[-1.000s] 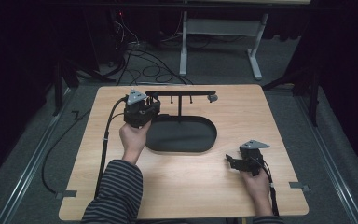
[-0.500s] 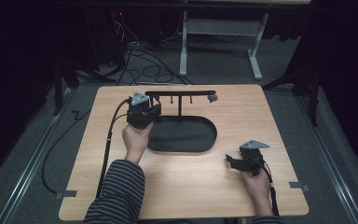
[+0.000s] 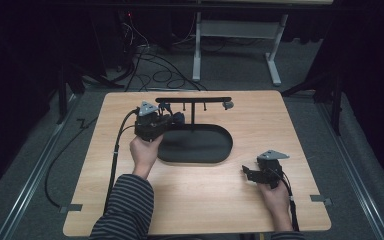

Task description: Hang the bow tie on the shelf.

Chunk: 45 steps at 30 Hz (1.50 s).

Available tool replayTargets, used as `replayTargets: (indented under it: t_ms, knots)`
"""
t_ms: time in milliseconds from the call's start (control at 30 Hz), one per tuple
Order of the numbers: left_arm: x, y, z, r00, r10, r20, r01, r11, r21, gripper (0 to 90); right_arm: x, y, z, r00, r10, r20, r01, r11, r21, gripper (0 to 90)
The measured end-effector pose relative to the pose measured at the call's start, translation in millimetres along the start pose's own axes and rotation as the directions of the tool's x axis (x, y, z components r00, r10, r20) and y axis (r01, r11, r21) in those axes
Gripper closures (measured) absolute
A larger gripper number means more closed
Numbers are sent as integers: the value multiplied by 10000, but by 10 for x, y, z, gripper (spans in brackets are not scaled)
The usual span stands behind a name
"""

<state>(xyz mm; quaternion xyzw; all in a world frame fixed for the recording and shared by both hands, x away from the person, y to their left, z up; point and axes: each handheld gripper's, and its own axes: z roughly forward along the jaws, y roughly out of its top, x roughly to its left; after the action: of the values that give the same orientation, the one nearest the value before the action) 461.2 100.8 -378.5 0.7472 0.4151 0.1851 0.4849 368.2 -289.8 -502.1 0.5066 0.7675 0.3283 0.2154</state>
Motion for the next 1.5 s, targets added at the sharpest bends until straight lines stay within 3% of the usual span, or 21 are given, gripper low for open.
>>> replayTargets:
  t_ms: [467,1500]
  knots:
    - [7,-57,-204,9999,118,-54,-118,9999,-42,608,0,0,1,10000,-34,10,34,10000,-7,311]
    - [81,-181,-732,9997,35,-235,-47,9987,-512,511,8,2,3,10000,-61,52,61,10000,11,312]
